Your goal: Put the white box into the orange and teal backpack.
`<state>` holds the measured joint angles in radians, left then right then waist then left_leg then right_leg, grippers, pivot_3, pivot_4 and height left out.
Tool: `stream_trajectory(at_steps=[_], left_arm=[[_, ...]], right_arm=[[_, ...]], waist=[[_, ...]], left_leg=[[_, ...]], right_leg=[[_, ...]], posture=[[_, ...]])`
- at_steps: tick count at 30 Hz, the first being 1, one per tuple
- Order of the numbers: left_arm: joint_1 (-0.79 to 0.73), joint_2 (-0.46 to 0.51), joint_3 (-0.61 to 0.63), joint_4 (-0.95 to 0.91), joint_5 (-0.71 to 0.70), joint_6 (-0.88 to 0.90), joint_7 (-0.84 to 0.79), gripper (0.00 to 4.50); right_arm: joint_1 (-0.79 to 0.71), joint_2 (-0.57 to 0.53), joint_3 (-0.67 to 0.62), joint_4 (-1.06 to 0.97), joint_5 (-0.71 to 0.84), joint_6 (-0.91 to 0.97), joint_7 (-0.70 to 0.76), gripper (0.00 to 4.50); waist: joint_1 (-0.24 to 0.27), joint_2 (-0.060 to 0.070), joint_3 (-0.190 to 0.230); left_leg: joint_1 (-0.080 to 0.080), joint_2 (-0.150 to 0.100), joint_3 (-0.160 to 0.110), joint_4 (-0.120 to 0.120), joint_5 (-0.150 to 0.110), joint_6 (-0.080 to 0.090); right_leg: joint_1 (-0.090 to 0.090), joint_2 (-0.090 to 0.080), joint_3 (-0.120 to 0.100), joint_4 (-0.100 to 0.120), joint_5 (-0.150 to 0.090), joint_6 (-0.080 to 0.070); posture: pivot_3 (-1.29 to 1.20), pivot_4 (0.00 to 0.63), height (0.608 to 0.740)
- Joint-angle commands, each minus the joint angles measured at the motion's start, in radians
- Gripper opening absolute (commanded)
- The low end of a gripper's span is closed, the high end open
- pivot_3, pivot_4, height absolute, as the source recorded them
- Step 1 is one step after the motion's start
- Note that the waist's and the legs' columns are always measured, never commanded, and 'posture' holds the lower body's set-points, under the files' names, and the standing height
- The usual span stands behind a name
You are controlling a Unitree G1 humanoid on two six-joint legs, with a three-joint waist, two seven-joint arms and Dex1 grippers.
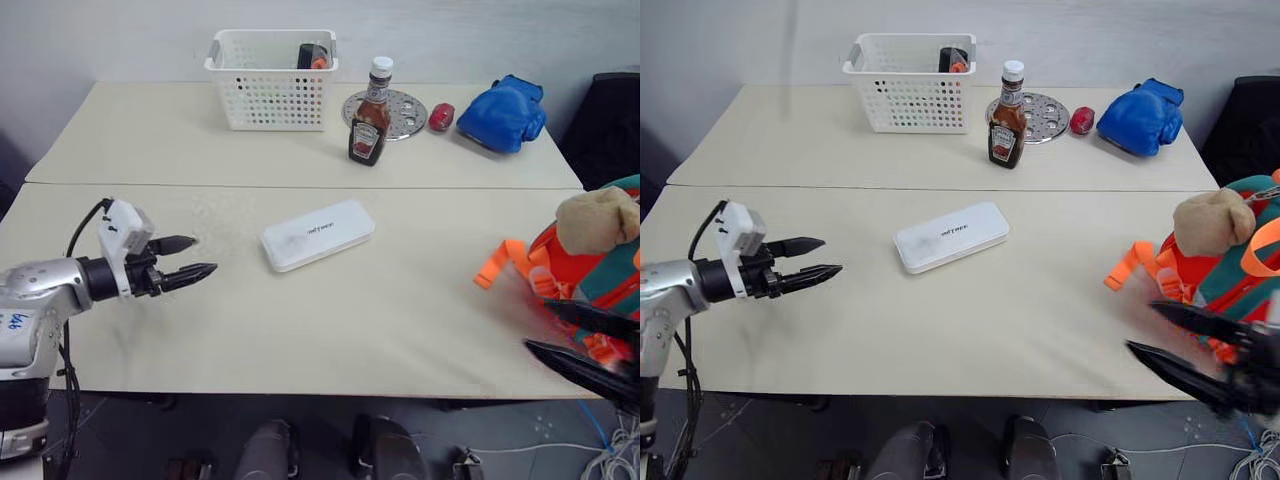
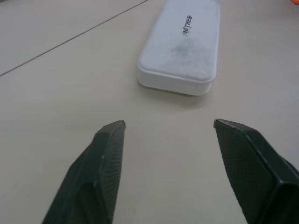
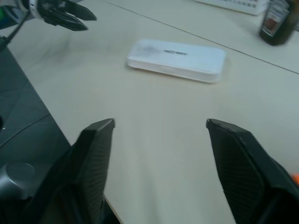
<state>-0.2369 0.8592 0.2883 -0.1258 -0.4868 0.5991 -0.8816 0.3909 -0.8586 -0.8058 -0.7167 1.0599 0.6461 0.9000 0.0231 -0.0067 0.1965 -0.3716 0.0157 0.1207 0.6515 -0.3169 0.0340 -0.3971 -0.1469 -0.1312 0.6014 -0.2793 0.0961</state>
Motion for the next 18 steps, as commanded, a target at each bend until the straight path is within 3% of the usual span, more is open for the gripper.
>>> stream_trajectory(at_steps=[1,6,7,10,13,18], left_arm=[[0.014,-0.025,0.01,-0.051,0.033,-0.008,0.082,2.0],[0.005,-0.091,-0.035,-0.09,0.034,0.007,0.145,0.37],[0.001,-0.106,-0.05,-0.101,0.028,0.01,0.147,0.05],[-0.022,-0.146,-0.085,-0.107,0.035,0.038,0.184,0.02],[-0.075,-0.191,-0.169,-0.049,0.106,0.083,0.265,0.02],[-0.172,-0.273,-0.193,0.058,0.134,0.09,0.333,0.02]], right_arm=[[-0.169,-0.024,0.234,0.011,-0.103,0.013,-0.147,1.84],[-0.539,0.047,0.61,0.158,-0.304,0.034,-0.271,0.05],[-0.611,0.076,0.672,0.205,-0.34,0.032,-0.276,0.0],[-0.758,0.142,0.803,0.326,-0.435,0.012,-0.268,0.0],[-0.968,0.262,0.955,0.589,-0.605,-0.041,-0.291,0.0],[-1.157,0.378,1.01,0.914,-0.765,-0.137,-0.314,0.0]], waist=[[-0.001,0.0,0.0],[0.0,-0.001,0.0],[0.0,-0.001,0.0],[-0.002,-0.001,0.0],[-0.006,-0.001,0.0],[-0.022,-0.002,0.0]], left_leg=[[-0.001,0.0,0.0,0.001,0.0,0.0],[-0.004,-0.001,0.001,0.002,0.001,0.0],[-0.005,-0.001,0.001,0.002,0.002,0.002],[-0.014,0.0,0.002,0.008,0.005,0.005],[-0.018,0.0,0.002,0.015,0.007,0.006],[-0.019,-0.001,0.002,0.016,0.009,0.009]], right_leg=[[0.0,0.0,0.0,0.0,0.0,0.0],[-0.004,0.0,-0.001,0.002,0.0,0.0],[-0.006,0.0,-0.001,0.003,0.0,0.0],[-0.014,0.002,-0.001,0.01,0.0,0.0],[-0.016,0.009,-0.003,0.015,0.0,0.0],[-0.016,0.008,-0.001,0.018,0.003,0.002]], posture=[[0.0,0.15,0.74],[0.0,0.15,0.74],[0.0,0.15,0.74],[0.0,0.15,0.74],[0.0,0.15,0.74],[0.0,0.15,0.74]])
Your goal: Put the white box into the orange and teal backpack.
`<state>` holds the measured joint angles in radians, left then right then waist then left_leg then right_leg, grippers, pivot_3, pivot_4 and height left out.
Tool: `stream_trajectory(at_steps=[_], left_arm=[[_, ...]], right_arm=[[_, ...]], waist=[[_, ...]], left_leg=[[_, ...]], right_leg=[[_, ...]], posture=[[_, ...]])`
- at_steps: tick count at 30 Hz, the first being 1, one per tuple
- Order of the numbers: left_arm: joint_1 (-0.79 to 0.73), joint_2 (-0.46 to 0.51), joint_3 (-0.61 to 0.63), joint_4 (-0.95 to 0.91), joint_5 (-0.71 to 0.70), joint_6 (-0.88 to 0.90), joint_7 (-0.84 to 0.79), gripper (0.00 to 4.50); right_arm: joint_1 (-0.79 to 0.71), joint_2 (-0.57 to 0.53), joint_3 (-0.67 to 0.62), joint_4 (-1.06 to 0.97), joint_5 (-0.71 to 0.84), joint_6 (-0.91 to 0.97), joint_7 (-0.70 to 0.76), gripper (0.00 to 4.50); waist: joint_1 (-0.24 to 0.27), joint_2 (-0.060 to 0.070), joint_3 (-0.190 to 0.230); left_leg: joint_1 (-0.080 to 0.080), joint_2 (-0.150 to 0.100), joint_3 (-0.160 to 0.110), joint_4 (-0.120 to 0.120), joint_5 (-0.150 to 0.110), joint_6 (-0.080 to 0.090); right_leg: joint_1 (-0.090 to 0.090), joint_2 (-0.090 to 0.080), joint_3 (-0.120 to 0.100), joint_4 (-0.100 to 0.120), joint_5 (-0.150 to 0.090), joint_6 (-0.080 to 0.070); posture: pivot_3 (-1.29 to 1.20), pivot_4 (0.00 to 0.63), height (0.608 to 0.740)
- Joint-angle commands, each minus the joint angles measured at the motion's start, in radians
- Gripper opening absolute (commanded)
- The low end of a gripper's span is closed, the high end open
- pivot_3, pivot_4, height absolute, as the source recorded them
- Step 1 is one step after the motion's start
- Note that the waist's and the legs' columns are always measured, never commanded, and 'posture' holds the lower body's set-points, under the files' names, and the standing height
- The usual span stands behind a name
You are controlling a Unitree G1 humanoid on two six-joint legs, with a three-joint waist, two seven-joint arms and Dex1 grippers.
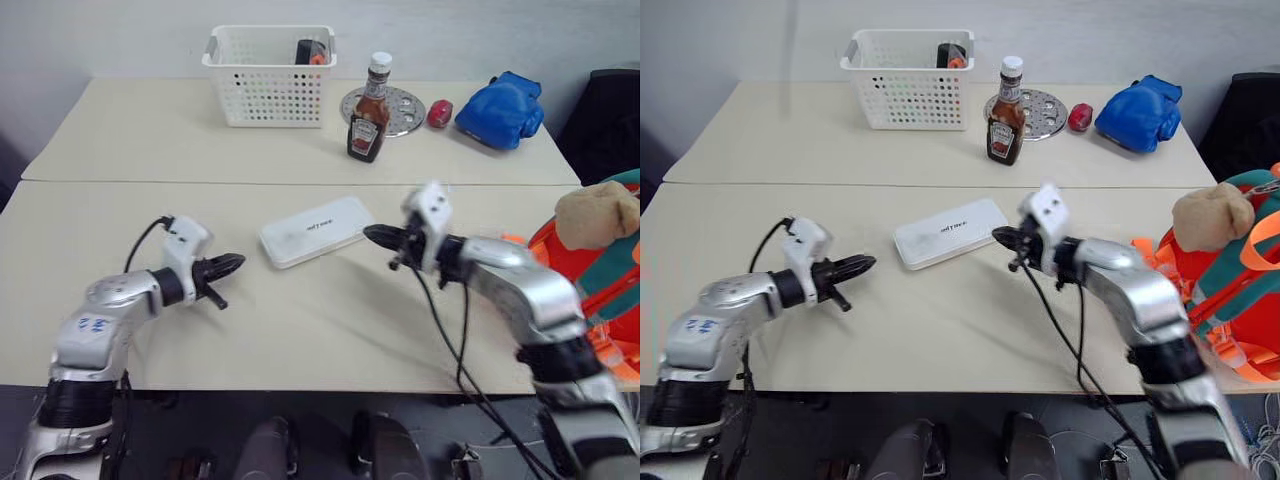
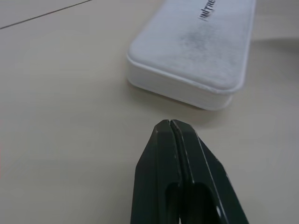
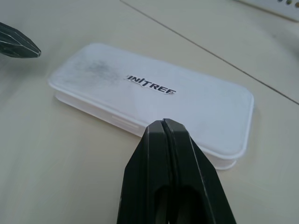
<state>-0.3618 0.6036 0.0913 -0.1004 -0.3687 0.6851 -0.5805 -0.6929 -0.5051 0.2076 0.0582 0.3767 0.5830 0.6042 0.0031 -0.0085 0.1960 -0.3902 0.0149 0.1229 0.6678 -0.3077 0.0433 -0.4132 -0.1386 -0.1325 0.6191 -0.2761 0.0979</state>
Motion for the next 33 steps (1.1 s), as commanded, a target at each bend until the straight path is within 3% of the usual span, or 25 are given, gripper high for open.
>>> stream_trajectory(at_steps=[1,8,17,24,33], left_arm=[[-0.06,-0.024,-0.008,0.044,0.021,0.001,0.027,0.02],[-0.109,-0.044,-0.065,0.098,0.064,-0.038,0.006,0.02],[-0.131,-0.078,-0.081,0.117,0.081,-0.054,0.004,0.02],[-0.124,-0.065,-0.078,0.127,0.101,-0.07,-0.022,0.02],[-0.163,0.034,-0.064,0.258,0.135,-0.167,-0.122,0.02]], right_arm=[[-0.109,0.039,-0.006,0.206,-0.107,-0.099,-0.024,0.0],[-0.267,0.098,-0.056,0.542,-0.2,-0.25,-0.039,0.0],[-0.292,0.173,-0.05,0.738,-0.283,-0.371,0.014,0.0],[-0.217,0.163,-0.077,0.576,-0.279,-0.327,0.05,0.0],[0.041,0.083,-0.029,0.043,-0.201,-0.077,0.231,0.0]], waist=[[-0.005,0.0,0.0],[-0.022,0.0,0.0],[-0.034,0.0,0.0],[-0.033,0.0,0.0],[-0.031,0.0,0.0]], left_leg=[[0.0,0.0,0.0,0.0,0.0,0.0],[-0.001,0.0,0.001,-0.002,0.0,-0.001],[0.0,0.001,0.001,-0.001,0.002,-0.002],[0.0,0.001,0.0,-0.001,0.002,-0.002],[0.0,0.002,0.0,-0.001,0.001,-0.003]], right_leg=[[0.0,0.0,0.0,0.0,0.0,0.0],[-0.001,0.001,-0.001,-0.001,0.0,0.0],[-0.001,0.001,0.001,0.001,0.0,0.0],[-0.001,0.001,0.002,0.001,0.0,0.0],[-0.002,0.002,0.001,0.001,-0.001,-0.001]], posture=[[0.0,0.15,0.74],[0.0,0.15,0.74],[0.0,0.15,0.74],[0.0,0.15,0.74],[0.0,0.15,0.74]])
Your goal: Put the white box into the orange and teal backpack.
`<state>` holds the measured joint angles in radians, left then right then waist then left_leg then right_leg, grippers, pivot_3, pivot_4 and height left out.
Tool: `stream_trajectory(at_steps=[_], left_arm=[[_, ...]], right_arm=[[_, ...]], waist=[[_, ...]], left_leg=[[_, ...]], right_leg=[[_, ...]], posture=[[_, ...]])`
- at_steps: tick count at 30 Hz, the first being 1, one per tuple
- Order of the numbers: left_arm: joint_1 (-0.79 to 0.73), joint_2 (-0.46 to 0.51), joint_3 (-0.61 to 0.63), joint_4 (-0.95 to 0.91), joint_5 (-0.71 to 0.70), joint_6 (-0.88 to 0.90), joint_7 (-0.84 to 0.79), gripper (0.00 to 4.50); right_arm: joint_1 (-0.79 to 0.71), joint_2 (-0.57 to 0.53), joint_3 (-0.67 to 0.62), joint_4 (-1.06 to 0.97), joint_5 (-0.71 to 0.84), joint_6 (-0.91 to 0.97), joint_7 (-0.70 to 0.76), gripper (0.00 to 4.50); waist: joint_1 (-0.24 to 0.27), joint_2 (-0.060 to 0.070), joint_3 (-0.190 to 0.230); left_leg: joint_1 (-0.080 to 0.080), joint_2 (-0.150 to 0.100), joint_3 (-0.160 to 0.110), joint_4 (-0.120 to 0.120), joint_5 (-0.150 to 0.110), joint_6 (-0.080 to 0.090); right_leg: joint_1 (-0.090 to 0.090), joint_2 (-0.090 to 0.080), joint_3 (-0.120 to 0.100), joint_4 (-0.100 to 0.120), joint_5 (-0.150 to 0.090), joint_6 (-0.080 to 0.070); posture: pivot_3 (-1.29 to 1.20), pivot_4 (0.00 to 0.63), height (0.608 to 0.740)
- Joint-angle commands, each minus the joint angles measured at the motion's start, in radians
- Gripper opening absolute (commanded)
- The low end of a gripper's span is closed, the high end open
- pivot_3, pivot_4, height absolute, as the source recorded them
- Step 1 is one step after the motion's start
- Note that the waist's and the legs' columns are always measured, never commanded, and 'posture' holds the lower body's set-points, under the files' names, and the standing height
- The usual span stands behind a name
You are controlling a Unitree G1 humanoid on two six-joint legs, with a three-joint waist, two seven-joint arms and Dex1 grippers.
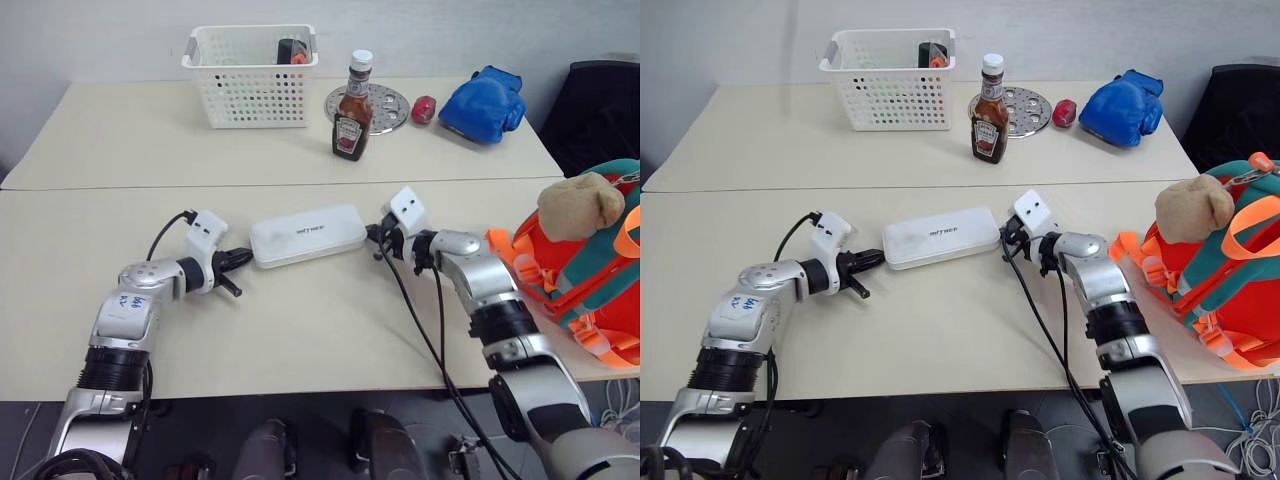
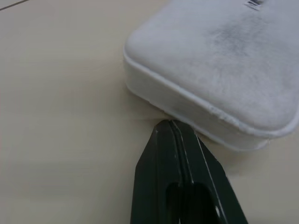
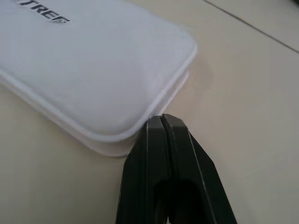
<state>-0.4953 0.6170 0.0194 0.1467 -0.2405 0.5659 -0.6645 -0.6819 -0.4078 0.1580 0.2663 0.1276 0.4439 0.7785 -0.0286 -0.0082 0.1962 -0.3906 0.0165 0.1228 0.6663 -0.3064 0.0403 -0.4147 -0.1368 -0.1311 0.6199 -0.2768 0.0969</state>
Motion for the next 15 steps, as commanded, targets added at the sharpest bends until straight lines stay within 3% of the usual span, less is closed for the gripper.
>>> stream_trajectory(at_steps=[1,7,15], left_arm=[[-0.035,0.029,0.007,0.022,0.008,-0.058,-0.053,0.02],[-0.043,0.099,-0.001,0.077,0.028,-0.102,-0.142,0.02],[-0.077,0.216,-0.007,0.229,0.037,-0.07,-0.278,0.02]], right_arm=[[0.054,-0.022,0.027,-0.213,0.055,0.085,0.067,0.0],[0.147,-0.057,0.02,-0.393,0.068,0.184,0.055,0.0],[0.134,-0.103,0.002,-0.36,0.045,0.164,0.036,0.0]], waist=[[0.001,0.0,0.0],[0.001,0.0,0.0],[0.001,0.0,0.0]], left_leg=[[0.0,0.0,0.0,0.0,0.0,0.0],[0.0,0.0,0.0,0.0,0.0,0.0],[0.0,0.0,0.0,0.0,-0.001,-0.001]], right_leg=[[0.0,0.0,0.0,0.0,0.0,0.0],[0.0,-0.002,0.0,0.0,0.0,0.0],[-0.001,-0.002,-0.001,0.0,0.0,-0.001]], posture=[[0.0,0.15,0.74],[0.0,0.15,0.74],[0.0,0.15,0.74]])
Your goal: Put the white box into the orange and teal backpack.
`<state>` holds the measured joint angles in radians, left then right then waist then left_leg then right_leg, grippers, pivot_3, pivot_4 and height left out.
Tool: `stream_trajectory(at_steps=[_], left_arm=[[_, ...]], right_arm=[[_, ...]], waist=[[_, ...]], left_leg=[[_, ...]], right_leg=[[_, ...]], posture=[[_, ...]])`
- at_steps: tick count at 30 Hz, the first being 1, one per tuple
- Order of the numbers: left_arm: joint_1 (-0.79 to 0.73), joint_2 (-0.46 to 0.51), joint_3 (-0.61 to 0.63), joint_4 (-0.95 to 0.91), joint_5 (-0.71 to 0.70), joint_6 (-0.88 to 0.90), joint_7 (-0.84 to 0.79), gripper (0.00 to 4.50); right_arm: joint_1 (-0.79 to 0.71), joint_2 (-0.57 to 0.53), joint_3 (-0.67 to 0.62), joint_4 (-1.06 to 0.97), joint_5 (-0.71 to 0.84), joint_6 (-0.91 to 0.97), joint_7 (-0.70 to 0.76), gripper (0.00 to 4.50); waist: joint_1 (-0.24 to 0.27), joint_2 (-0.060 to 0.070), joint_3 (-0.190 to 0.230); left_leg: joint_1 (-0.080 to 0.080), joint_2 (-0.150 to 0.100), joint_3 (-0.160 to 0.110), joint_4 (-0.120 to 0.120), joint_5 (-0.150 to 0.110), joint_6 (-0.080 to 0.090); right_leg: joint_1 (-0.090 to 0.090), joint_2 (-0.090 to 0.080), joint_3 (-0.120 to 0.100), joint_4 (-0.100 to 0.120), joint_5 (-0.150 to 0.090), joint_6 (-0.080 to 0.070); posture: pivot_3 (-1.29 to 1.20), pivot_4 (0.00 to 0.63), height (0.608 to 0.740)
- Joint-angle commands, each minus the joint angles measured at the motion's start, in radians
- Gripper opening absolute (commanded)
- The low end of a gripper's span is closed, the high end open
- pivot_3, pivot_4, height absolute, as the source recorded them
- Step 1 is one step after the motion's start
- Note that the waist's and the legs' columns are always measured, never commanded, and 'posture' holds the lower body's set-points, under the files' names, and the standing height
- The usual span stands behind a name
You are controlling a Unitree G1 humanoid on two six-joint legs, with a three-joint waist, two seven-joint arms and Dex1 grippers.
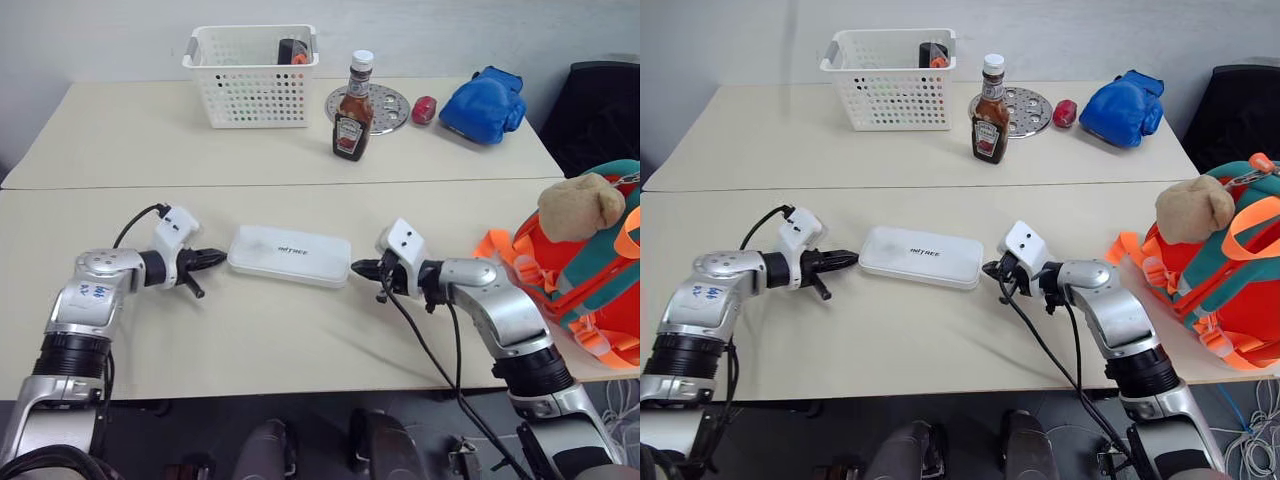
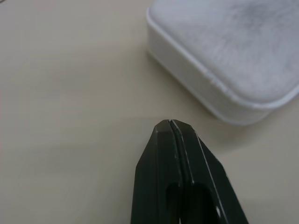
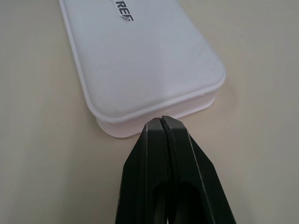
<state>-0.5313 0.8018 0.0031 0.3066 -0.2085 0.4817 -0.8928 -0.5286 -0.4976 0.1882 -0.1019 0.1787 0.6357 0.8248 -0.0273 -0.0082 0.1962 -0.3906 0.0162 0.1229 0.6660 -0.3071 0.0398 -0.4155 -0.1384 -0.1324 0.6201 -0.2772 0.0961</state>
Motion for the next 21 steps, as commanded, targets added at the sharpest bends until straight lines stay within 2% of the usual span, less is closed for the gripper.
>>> stream_trajectory(at_steps=[1,3,6,13,21], left_arm=[[-0.077,0.031,0.017,0.111,-0.015,0.051,-0.073,0.19],[-0.174,0.014,0.038,0.219,-0.057,0.146,-0.107,0.59],[-0.301,0.006,0.019,0.343,-0.089,0.291,-0.206,1.49],[-0.472,-0.046,-0.012,0.521,-0.071,0.382,-0.296,3.71],[-0.529,-0.106,-0.109,0.557,-0.044,0.499,-0.405,3.71]], right_arm=[[-0.028,-0.014,-0.028,0.026,-0.01,-0.037,-0.015,0.0],[-0.047,-0.012,-0.021,0.062,-0.023,-0.063,-0.024,0.0],[-0.063,-0.014,0.003,0.094,-0.048,-0.102,-0.022,0.0],[-0.062,-0.01,0.021,0.107,-0.07,-0.137,-0.013,0.0],[-0.04,-0.018,0.022,0.083,-0.081,-0.144,-0.013,0.0]], waist=[[0.0,0.0,0.0],[0.003,0.0,0.0],[0.003,-0.001,0.001],[-0.001,-0.002,0.001],[-0.001,-0.002,0.001]], left_leg=[[0.0,0.0,0.0,0.0,0.0,0.0],[0.0,0.0,0.0,0.001,0.0,0.0],[-0.001,-0.001,0.0,0.001,0.0,0.001],[-0.001,-0.001,0.002,0.001,0.0,0.001],[-0.001,0.0,0.003,0.001,0.001,0.001]], right_leg=[[0.0,0.0,0.0,0.0,0.0,0.0],[0.0,0.001,-0.001,0.001,0.0,0.0],[-0.001,0.001,-0.003,0.002,0.0,0.0],[-0.001,0.003,-0.004,0.002,0.0,0.001],[-0.002,0.004,-0.002,0.002,0.0,0.001]], posture=[[0.0,0.15,0.74],[0.0,0.15,0.74],[0.0,0.15,0.74],[0.0,0.15,0.74],[0.0,0.15,0.74]])
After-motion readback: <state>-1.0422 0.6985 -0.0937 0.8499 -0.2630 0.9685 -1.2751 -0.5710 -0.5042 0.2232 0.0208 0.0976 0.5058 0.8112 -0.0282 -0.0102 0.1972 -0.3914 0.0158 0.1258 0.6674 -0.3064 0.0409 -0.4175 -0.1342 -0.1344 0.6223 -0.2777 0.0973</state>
